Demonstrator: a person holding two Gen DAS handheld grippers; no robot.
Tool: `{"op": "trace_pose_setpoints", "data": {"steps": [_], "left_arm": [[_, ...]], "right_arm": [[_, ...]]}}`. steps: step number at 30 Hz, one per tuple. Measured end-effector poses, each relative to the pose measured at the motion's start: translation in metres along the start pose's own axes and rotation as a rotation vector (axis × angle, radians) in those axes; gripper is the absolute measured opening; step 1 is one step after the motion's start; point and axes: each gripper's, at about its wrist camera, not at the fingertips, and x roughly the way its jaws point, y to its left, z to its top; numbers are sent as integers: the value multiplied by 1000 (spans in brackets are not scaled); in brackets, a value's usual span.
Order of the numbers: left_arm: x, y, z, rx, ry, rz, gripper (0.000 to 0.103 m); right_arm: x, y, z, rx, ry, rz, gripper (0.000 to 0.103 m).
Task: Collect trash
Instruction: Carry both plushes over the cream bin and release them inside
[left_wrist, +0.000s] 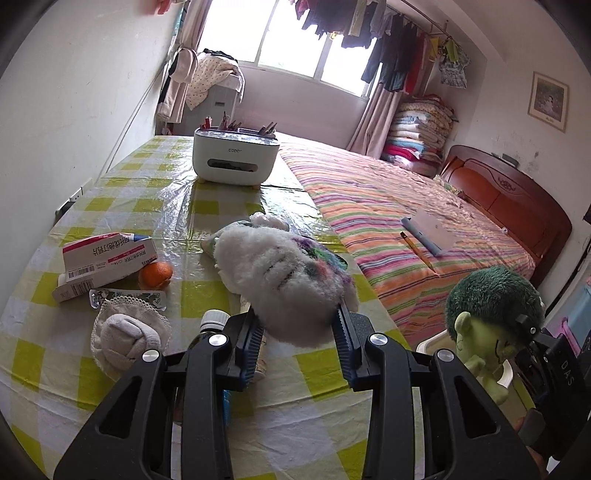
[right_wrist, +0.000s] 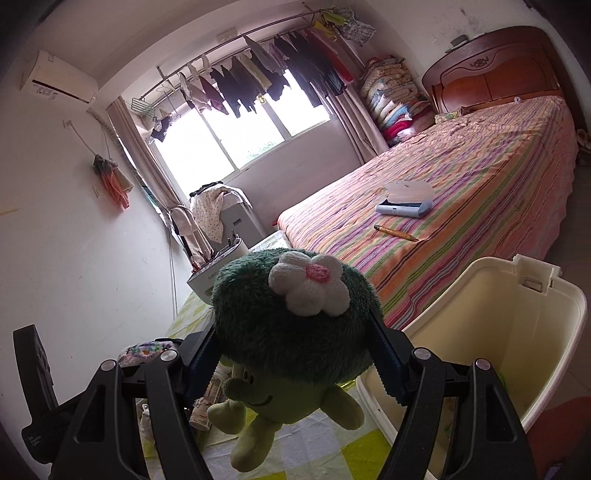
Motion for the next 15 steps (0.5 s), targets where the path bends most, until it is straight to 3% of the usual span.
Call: {"op": "trace_pose_setpoints", "data": {"steps": [15], "left_arm": [[15, -75, -14, 112, 39, -83, 34]], "right_arm": [[-36, -45, 9, 87, -126, -234, 71]]}}
